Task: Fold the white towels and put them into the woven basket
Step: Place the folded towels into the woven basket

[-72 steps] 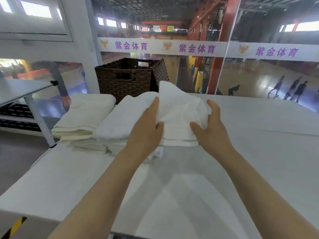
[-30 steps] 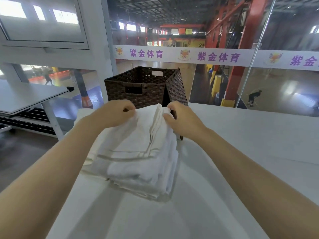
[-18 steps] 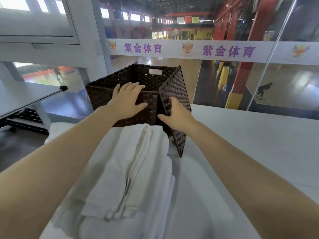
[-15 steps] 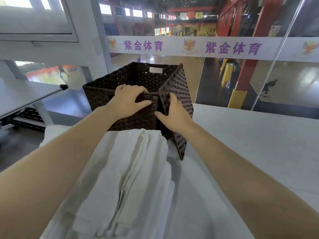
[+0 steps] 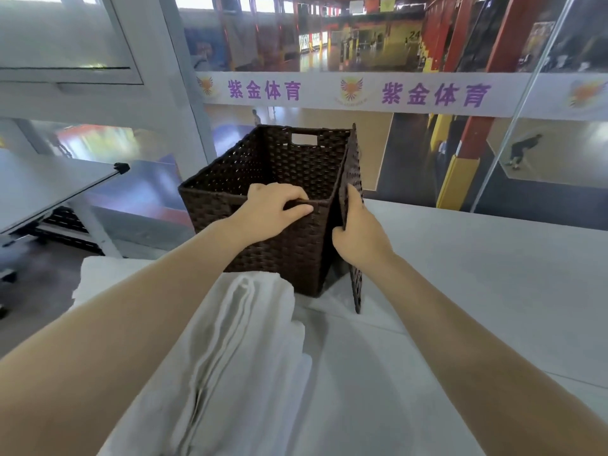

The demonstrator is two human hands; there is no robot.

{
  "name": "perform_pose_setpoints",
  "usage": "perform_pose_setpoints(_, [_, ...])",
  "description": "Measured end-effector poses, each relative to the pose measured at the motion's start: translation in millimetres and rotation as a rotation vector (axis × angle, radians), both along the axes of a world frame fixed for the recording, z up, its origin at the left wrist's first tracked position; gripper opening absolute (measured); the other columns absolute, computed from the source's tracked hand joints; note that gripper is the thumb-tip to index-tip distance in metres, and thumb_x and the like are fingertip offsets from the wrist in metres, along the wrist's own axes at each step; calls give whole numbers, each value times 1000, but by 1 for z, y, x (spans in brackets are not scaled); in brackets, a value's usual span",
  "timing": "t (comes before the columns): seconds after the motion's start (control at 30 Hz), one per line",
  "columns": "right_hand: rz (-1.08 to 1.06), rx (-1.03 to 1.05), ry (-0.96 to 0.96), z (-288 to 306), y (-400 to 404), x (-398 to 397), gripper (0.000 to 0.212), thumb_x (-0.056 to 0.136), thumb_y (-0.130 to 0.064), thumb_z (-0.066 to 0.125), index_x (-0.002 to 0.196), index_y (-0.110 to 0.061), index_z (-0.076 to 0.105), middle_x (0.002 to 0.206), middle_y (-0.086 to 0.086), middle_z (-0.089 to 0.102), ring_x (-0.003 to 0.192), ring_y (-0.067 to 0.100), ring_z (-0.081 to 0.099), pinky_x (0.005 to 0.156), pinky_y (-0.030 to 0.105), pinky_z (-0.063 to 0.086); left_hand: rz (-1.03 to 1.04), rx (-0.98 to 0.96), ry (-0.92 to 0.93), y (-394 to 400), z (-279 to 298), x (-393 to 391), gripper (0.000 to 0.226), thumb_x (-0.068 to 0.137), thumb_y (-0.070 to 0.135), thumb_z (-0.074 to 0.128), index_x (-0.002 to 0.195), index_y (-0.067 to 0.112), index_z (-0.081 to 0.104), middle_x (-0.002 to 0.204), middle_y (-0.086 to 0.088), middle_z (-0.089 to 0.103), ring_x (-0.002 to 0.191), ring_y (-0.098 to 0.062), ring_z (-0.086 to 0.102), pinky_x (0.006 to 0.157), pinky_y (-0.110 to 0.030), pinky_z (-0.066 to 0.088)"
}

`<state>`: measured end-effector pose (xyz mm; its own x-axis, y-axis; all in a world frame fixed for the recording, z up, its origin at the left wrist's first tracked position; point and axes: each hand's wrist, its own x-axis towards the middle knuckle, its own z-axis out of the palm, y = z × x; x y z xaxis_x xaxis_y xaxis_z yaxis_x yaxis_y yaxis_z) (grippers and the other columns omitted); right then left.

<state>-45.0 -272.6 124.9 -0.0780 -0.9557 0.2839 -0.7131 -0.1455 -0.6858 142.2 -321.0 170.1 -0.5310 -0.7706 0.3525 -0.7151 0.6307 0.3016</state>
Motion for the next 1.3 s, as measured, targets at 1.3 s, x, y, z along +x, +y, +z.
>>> perform_pose_setpoints(1.3, [-439,407,108,50,544,-230,84,90,-9,41,148,-56,2,154,-19,31,100,23,63,72,39,53,-453,372,-230,474,42,-265,28,102,42,39,118,32,60,105,8,57,103,-14,55,79,-37,50])
